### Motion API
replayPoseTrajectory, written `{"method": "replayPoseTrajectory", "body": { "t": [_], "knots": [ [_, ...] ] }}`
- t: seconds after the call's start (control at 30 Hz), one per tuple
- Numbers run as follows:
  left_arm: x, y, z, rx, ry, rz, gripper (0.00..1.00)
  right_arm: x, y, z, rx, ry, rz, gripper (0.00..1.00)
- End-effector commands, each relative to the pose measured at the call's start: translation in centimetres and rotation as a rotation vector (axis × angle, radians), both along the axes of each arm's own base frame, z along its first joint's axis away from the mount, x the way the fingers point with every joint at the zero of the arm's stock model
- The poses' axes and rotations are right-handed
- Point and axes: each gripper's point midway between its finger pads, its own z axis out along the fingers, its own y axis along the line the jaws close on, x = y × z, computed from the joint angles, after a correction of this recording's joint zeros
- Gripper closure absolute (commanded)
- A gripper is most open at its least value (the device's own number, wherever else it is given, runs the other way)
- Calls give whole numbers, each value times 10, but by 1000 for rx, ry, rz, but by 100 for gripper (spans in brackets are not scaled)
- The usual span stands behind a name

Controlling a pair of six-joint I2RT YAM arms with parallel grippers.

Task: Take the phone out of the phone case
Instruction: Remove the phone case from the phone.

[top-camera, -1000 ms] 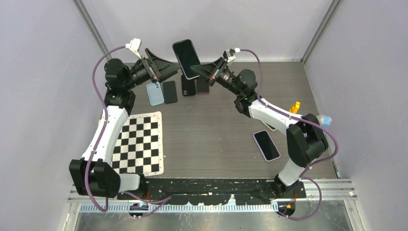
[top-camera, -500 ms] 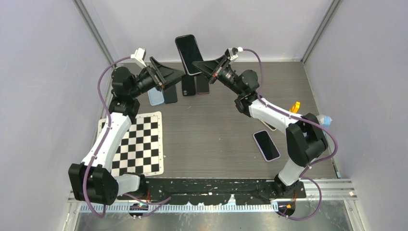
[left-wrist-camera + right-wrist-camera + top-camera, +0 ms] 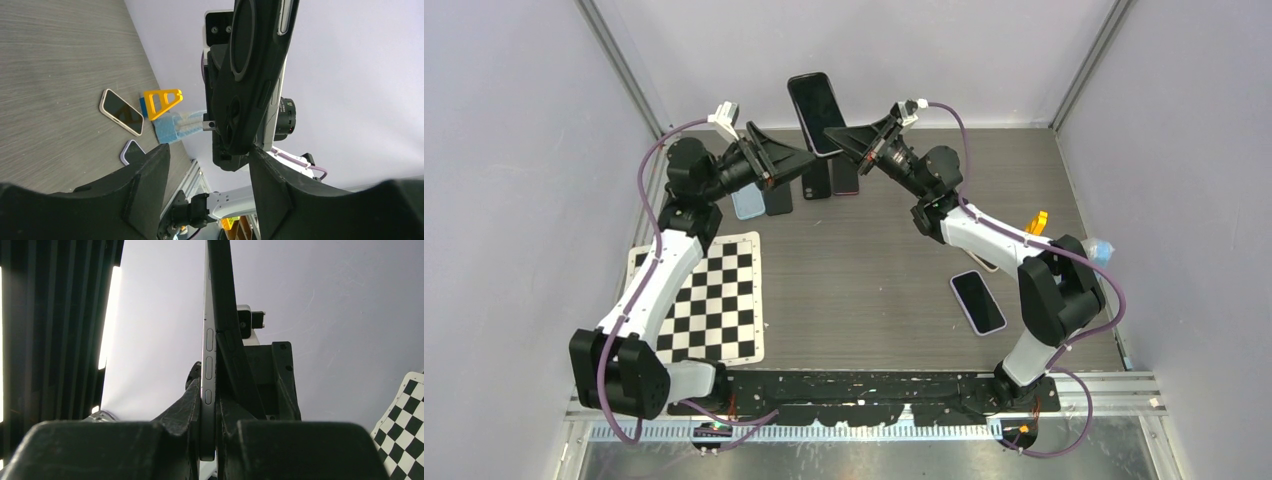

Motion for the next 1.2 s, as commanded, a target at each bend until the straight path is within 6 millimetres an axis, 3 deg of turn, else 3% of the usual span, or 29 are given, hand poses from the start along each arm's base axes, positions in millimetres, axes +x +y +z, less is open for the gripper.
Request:
{"method": "replayPoseTrajectory", "body": {
  "t": [0.0, 0.33, 0.53, 0.7, 0.77, 0.97, 1.17],
  "knots": [
    [6, 0, 15, -10, -15, 24, 41, -19, -8, 34, 91, -110, 4, 99],
    [18, 3, -1, 28, 80, 69, 46, -20, 7, 10, -32, -99, -4, 99],
    [26, 3, -18, 59, 120, 82, 64, -21, 13, -4, -122, -97, -17, 99],
    [30, -2, -23, 50, 105, 45, 53, -17, 15, -26, -180, -36, -18, 99],
    [34, -4, -33, 54, 125, 38, 55, -18, 15, -33, -190, -21, -15, 99],
    [41, -28, -49, 36, 154, -42, 69, -22, 13, -37, -207, -20, -9, 99],
    [55, -37, -62, 41, 162, -43, 100, -16, -2, -51, -242, 25, -64, 99]
  ]
}}
